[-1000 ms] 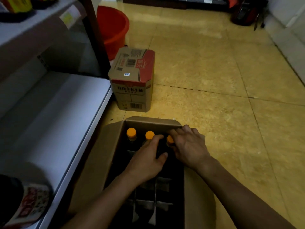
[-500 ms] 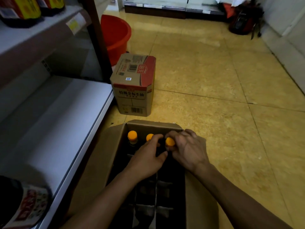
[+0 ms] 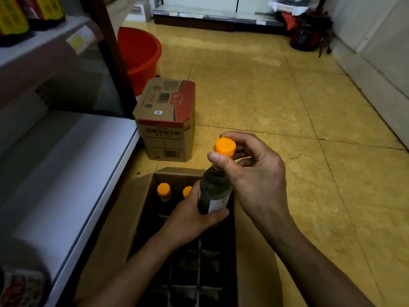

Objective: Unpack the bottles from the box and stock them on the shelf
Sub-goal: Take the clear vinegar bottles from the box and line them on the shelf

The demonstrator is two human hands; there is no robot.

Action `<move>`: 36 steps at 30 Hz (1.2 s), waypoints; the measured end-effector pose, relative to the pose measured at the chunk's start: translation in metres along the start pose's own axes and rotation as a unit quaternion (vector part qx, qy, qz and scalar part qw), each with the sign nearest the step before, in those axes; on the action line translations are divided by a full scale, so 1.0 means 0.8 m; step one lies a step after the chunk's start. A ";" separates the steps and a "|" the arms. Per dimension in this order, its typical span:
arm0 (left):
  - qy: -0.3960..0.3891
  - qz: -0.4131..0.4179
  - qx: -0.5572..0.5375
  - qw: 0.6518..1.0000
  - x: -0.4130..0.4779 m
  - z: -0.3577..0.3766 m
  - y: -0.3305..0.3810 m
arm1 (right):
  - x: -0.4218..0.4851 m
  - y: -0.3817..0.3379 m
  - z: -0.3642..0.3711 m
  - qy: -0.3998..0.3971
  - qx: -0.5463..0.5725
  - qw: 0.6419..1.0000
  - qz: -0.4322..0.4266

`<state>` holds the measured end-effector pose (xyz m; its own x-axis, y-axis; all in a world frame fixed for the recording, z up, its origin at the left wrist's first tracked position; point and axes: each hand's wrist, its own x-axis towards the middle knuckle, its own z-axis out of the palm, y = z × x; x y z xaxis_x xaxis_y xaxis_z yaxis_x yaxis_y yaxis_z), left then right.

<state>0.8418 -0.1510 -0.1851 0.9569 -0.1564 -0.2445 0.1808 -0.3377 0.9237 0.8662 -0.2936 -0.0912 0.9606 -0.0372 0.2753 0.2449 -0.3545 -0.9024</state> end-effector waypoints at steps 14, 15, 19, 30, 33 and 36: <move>0.041 0.039 -0.062 0.997 -0.012 -0.004 0.010 | 0.002 0.038 0.004 -0.196 -0.063 0.979 0.005; 0.055 0.042 -0.050 0.996 -0.012 0.001 0.011 | 0.000 0.039 0.006 -0.183 -0.069 0.981 0.018; 0.101 0.043 0.007 0.994 -0.015 0.017 0.012 | -0.006 0.042 0.018 -0.119 -0.051 0.990 0.051; -0.164 -0.053 -0.135 0.976 -0.010 -0.030 0.026 | 0.025 0.030 0.017 -0.097 0.308 0.939 0.114; -0.161 -0.069 -0.165 0.971 -0.014 -0.031 0.022 | 0.032 0.032 0.012 -0.143 0.372 0.910 0.119; -0.101 -0.058 -0.175 0.978 -0.020 -0.017 0.021 | 0.037 0.036 0.013 -0.147 0.347 0.918 0.127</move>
<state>0.8327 -0.1416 -0.1620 0.8673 -0.3289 -0.3737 0.3852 -0.0322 0.9223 0.9033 -0.2948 -0.1124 0.9672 0.2533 0.0182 -0.0645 0.3143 -0.9471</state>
